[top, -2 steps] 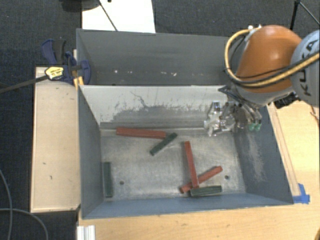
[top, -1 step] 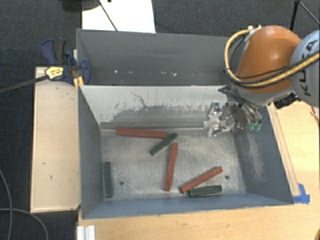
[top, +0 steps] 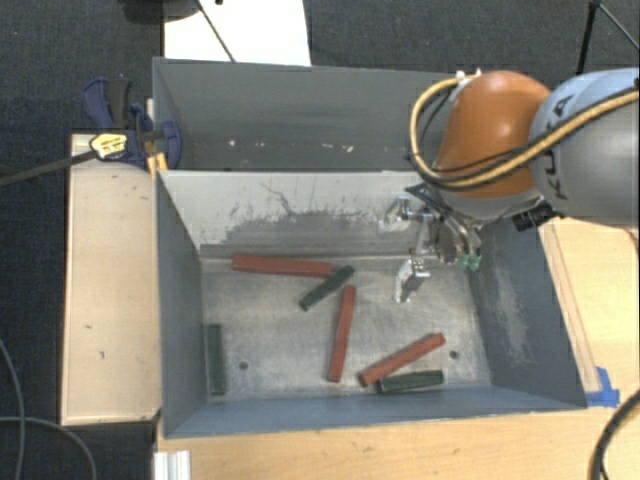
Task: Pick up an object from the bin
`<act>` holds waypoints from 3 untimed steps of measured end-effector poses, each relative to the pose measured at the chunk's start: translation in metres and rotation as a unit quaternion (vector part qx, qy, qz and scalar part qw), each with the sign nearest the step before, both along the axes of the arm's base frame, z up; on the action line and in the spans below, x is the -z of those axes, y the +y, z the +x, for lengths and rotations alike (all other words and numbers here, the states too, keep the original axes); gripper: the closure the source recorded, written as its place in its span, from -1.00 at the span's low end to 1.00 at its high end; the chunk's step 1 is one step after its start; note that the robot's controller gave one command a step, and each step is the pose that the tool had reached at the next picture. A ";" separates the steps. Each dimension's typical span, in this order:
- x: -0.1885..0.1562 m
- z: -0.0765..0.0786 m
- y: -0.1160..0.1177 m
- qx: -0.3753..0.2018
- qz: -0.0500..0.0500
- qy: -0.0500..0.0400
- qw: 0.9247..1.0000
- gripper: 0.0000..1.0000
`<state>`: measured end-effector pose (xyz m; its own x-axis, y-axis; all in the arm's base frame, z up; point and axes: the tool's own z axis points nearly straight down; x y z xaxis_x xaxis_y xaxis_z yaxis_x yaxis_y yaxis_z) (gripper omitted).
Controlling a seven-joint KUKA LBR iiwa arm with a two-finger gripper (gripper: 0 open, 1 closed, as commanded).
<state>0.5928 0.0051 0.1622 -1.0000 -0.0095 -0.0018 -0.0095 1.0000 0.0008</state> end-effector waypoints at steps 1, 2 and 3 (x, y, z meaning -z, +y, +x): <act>0.000 0.000 0.000 0.000 0.000 0.000 1.000 -1.00; 0.080 -0.001 0.053 0.042 0.002 -0.014 0.999 1.00; 0.080 -0.001 0.053 0.041 0.002 -0.015 0.999 1.00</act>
Offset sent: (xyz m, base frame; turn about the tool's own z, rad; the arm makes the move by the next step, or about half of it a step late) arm -0.0115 0.0520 -0.0922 0.0848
